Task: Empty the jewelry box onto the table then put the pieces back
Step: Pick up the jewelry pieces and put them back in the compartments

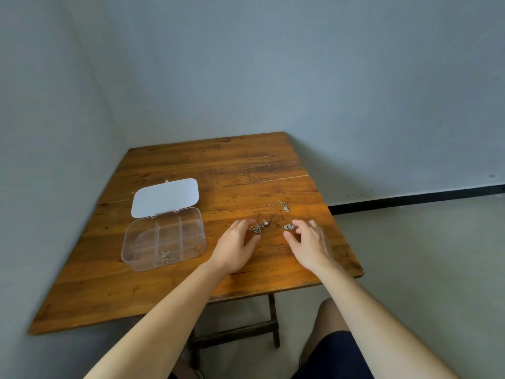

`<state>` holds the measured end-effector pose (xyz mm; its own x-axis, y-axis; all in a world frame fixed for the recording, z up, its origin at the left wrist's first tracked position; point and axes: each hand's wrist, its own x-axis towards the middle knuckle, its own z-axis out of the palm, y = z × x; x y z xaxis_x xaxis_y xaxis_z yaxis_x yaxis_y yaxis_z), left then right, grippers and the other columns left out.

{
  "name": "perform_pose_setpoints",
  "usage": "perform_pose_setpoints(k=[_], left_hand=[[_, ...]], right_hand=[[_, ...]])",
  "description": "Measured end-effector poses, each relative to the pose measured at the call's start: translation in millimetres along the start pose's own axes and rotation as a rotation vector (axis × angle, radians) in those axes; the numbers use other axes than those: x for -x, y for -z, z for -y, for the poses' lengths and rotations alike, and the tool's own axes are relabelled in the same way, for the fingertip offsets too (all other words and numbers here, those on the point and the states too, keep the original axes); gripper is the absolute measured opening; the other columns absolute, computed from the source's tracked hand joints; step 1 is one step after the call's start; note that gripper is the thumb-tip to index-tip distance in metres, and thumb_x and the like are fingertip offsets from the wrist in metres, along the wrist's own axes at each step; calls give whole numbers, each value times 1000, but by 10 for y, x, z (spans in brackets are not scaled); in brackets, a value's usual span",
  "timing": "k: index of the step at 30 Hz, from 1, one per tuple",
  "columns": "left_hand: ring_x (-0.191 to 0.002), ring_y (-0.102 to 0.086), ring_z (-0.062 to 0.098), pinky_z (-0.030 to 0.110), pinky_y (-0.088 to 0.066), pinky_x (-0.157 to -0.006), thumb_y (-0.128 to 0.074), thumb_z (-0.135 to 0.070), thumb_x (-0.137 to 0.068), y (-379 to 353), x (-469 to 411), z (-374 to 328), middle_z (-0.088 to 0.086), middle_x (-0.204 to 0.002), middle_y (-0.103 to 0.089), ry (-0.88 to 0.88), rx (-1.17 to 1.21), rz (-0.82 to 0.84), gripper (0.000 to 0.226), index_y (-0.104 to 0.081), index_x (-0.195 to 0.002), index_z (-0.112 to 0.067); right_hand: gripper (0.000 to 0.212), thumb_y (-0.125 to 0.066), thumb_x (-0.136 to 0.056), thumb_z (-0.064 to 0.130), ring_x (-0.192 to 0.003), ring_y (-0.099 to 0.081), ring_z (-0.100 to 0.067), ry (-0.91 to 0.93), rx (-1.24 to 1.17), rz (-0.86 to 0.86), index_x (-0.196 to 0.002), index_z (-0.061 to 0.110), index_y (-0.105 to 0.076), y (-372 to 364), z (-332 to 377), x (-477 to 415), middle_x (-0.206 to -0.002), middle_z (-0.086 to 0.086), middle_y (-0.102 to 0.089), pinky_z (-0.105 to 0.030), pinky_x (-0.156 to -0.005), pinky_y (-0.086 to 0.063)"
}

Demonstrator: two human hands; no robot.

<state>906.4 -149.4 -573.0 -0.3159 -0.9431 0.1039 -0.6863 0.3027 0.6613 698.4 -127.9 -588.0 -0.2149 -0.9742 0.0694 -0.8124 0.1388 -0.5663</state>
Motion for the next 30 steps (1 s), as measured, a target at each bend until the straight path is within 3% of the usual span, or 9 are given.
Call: perform_pose_setpoints(k=[7, 13, 17, 21, 30], left_hand=[[-133, -41, 22, 36, -38, -108, -53, -40, -99, -164, -216, 43, 2, -143, -50, 68, -72, -2, 50, -46, -145, -22], [-125, -45, 22, 37, -45, -101, -48, -52, -97, -323, -308, 7, 3, -135, -51, 177, -153, -126, 54, -48, -145, -26], [-117, -47, 20, 32, -45, -97, -51, -51, -97, -343, -290, 22, 1, -126, -51, 119, -254, -142, 46, -56, -138, -31], [-113, -48, 18, 30, -46, -94, -60, -40, -95, -284, -278, 70, -2, -117, -55, 127, -126, -127, 33, -68, -125, -28], [-100, -53, 12, 23, -44, -90, -62, -24, -95, -134, 22, 151, -6, -103, -58, 99, 56, -86, 10, -70, -101, -21]], right_hand=[[57, -49, -98, 52, -126, -48, -23, -26, 50, -13, -146, 21, -46, -80, -33, -11, -135, -5, -54, -40, -104, -45], [51, -49, -96, 55, -117, -54, -22, -59, 57, -161, -137, 25, -58, -168, 41, 20, -124, -3, -60, -38, -98, -47], [34, -62, -93, 46, -105, -59, -22, -41, -2, -232, -121, 27, -70, -187, 44, 28, -110, -2, -64, -33, -87, -49], [20, -64, -93, 39, -97, -59, -21, 4, -23, -238, -106, 28, -74, -181, 3, 57, -103, 1, -64, -30, -79, -47], [15, -60, -97, 34, -95, -58, -20, 84, -18, -216, -101, 23, -69, -203, -15, 85, -102, 1, -65, -33, -84, -42]])
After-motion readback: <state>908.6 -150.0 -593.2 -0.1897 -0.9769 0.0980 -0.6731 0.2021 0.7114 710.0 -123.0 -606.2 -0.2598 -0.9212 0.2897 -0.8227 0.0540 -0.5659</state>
